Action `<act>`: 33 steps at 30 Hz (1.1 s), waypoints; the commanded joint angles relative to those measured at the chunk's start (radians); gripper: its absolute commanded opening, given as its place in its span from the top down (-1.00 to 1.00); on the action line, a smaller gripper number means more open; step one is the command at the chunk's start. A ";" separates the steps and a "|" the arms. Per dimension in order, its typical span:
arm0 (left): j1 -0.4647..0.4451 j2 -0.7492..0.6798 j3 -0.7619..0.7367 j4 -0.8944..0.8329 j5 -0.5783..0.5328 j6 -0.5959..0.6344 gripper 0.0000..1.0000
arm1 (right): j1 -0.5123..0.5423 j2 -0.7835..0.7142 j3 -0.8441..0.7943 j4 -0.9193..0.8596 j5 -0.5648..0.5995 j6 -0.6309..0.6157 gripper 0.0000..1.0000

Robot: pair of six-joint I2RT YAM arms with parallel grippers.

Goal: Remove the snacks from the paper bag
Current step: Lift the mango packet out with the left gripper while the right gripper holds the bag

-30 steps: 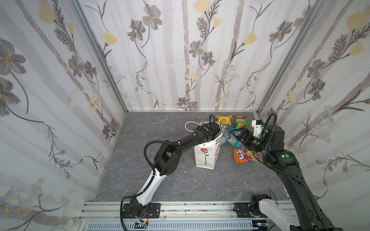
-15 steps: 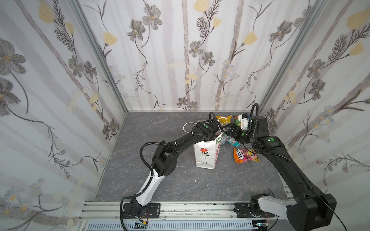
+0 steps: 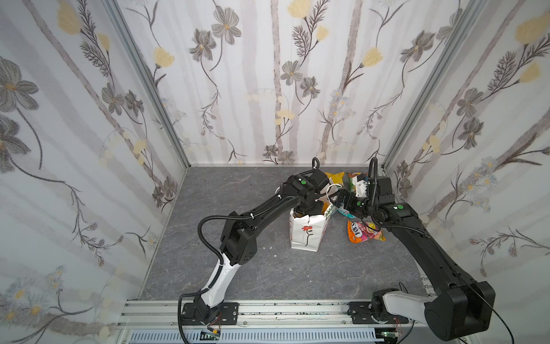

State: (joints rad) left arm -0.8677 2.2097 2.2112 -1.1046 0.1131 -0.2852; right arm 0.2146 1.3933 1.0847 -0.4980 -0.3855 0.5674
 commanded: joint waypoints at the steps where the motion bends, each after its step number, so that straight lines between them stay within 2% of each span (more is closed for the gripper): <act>1: 0.002 -0.010 0.027 -0.029 -0.038 0.036 1.00 | 0.000 0.007 0.012 -0.011 0.026 -0.017 -0.99; 4: 0.001 -0.019 0.025 -0.028 -0.034 0.044 1.00 | -0.001 0.000 0.044 -0.011 0.002 -0.015 -0.99; 10: 0.003 -0.027 0.049 -0.052 -0.052 0.071 1.00 | -0.023 0.013 0.113 -0.030 0.039 -0.039 -0.99; 25: 0.001 -0.064 0.123 -0.057 -0.032 0.126 1.00 | -0.046 0.095 0.132 -0.083 0.048 -0.105 -0.99; 33: -0.031 -0.089 0.124 -0.013 -0.156 0.229 1.00 | -0.047 0.089 0.167 -0.100 0.022 -0.100 -0.99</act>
State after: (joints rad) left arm -0.8921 2.1429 2.3249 -1.1603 0.0257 -0.1139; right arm 0.1680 1.4822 1.2285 -0.5941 -0.3492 0.4770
